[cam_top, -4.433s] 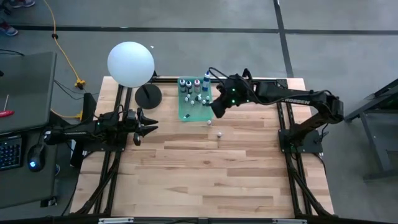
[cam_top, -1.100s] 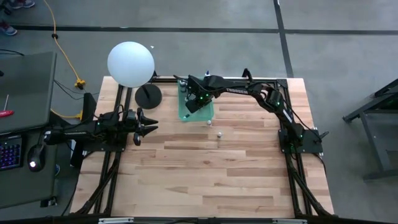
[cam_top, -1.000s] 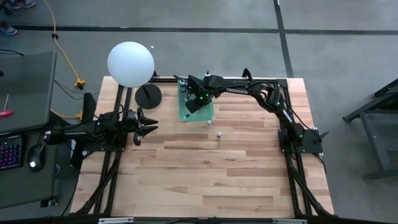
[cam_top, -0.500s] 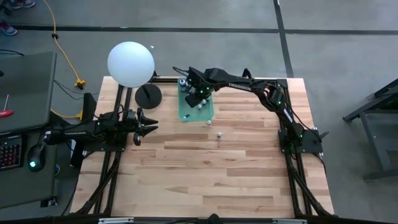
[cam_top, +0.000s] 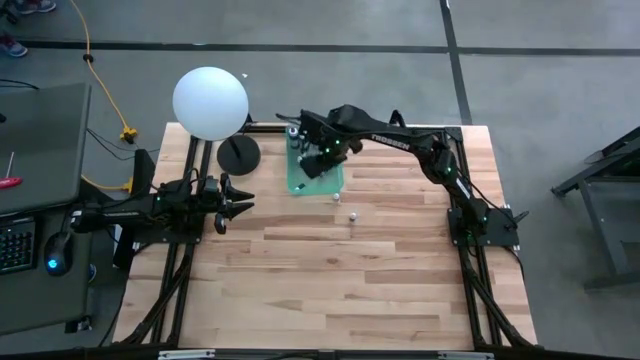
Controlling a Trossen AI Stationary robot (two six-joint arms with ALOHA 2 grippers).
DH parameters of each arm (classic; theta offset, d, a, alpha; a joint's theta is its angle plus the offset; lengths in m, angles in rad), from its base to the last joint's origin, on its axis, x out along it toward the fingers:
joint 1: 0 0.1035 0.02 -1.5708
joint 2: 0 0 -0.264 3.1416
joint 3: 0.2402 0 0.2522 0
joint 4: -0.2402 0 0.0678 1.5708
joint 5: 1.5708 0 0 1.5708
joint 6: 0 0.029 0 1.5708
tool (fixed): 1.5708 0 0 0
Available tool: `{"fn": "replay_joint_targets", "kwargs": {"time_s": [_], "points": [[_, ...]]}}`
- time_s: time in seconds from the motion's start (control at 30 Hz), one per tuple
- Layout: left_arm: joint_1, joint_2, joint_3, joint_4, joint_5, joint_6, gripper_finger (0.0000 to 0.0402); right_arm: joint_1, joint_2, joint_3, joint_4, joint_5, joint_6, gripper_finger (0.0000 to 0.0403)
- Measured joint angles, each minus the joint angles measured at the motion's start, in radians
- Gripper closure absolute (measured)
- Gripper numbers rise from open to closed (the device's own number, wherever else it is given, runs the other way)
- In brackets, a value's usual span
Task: Pick & Place food coloring
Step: Put the small blue food coloring bottle into the blue bin
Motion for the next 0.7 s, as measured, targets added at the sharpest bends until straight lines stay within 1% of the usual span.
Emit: {"fn": "replay_joint_targets", "kwargs": {"time_s": [0.1, 0.17, 0.23, 0.3, 0.37, 0.4, 0.5, 0.6, 0.7], "points": [[0.000, 0.000, 0.000, 0.000, 0.000, 0.000, 0.0273, 0.023, 0.000, -0.007, -0.041, -0.078, 0.000, 0.0315], [0.000, 0.000, 0.000, 0.000, 0.000, 0.000, 0.0273, 0.042, 0.000, -0.010, -0.090, -0.080, 0.000, 0.0316], [0.000, 0.000, 0.000, 0.000, 0.000, 0.000, 0.0273, 0.066, 0.000, -0.010, -0.138, -0.036, 0.005, 0.0316], [0.000, 0.000, 0.000, 0.000, 0.000, 0.000, 0.0273, 0.095, 0.000, -0.010, -0.186, 0.060, 0.042, 0.0316], [0.000, 0.000, 0.000, 0.000, 0.000, 0.000, 0.0273, 0.125, 0.000, -0.016, -0.189, 0.165, 0.091, 0.0316], [0.000, 0.000, 0.000, 0.000, 0.000, 0.000, 0.0273, 0.139, 0.000, -0.018, -0.187, 0.186, 0.120, 0.0316], [0.000, 0.000, 0.000, 0.000, 0.000, 0.000, 0.0273, 0.180, 0.000, -0.023, -0.180, 0.218, 0.204, 0.0315], [0.000, 0.000, 0.000, 0.000, 0.000, 0.000, 0.0273, 0.212, -0.001, -0.058, -0.163, 0.253, 0.236, 0.0315], [0.000, 0.000, 0.000, 0.000, 0.000, 0.000, 0.0273, 0.231, 0.000, -0.107, -0.186, 0.227, 0.251, 0.0315]]}}
